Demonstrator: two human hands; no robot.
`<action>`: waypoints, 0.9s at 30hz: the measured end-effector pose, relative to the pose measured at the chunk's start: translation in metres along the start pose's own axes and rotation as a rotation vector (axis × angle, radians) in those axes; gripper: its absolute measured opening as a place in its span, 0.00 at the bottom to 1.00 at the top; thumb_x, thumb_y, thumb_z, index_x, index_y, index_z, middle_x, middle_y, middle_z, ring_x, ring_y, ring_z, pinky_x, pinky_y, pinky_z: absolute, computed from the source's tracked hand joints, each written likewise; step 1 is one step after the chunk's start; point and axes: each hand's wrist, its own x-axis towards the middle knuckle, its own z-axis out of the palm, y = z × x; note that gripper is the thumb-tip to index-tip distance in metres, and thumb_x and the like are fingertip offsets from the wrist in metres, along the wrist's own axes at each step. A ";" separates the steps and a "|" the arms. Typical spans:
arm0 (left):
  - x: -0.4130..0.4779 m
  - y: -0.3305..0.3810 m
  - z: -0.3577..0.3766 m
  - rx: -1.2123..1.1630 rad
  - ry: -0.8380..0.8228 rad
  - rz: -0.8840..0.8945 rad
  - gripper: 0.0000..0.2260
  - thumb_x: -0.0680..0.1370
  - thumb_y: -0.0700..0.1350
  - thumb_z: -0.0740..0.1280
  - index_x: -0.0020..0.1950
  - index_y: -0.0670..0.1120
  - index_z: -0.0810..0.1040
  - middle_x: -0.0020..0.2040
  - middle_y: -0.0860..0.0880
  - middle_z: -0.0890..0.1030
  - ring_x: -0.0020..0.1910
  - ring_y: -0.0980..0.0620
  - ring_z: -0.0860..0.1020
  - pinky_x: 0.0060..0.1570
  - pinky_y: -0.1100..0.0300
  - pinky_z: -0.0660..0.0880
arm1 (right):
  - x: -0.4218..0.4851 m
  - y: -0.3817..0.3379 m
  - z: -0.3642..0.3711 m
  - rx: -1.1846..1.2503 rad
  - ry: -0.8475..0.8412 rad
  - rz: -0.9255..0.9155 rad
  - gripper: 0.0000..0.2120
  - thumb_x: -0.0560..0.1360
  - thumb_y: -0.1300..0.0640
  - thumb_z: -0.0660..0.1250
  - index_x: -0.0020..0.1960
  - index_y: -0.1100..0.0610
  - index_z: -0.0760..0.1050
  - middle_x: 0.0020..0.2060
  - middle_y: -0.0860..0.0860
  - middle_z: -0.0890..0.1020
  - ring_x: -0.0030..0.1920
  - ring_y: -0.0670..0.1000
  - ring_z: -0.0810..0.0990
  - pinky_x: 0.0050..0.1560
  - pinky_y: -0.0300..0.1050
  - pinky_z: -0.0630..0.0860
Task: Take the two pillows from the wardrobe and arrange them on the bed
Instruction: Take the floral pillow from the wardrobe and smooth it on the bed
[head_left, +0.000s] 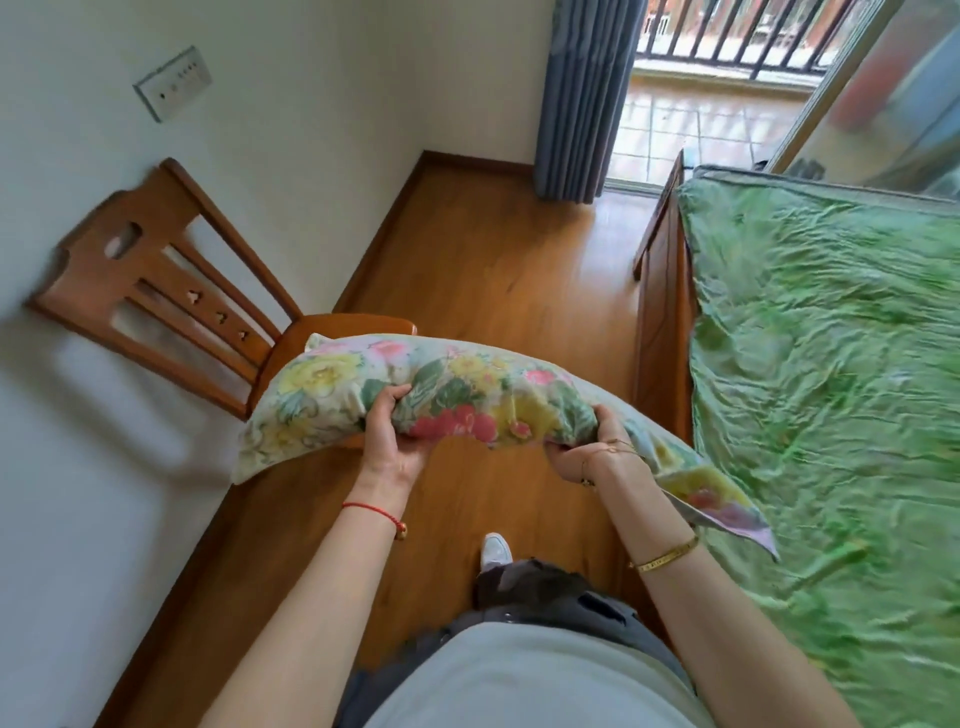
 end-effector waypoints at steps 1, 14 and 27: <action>0.019 0.003 0.017 -0.006 -0.013 0.000 0.13 0.77 0.42 0.66 0.62 0.47 0.76 0.62 0.40 0.78 0.64 0.40 0.77 0.59 0.44 0.79 | 0.004 -0.013 0.021 0.005 -0.012 -0.011 0.17 0.72 0.49 0.73 0.59 0.54 0.82 0.55 0.49 0.84 0.56 0.50 0.84 0.49 0.45 0.81; 0.259 0.035 0.181 0.003 -0.097 -0.141 0.14 0.78 0.41 0.64 0.64 0.43 0.76 0.61 0.40 0.79 0.61 0.42 0.78 0.60 0.47 0.77 | 0.068 -0.142 0.235 0.154 -0.032 -0.086 0.14 0.70 0.49 0.75 0.47 0.60 0.80 0.53 0.53 0.85 0.54 0.53 0.84 0.49 0.50 0.81; 0.535 0.062 0.386 0.181 -0.293 -0.285 0.12 0.76 0.42 0.67 0.59 0.45 0.79 0.59 0.41 0.81 0.62 0.42 0.78 0.61 0.46 0.77 | 0.133 -0.287 0.465 0.446 -0.050 -0.149 0.17 0.71 0.49 0.74 0.56 0.56 0.81 0.55 0.52 0.85 0.56 0.52 0.84 0.54 0.49 0.80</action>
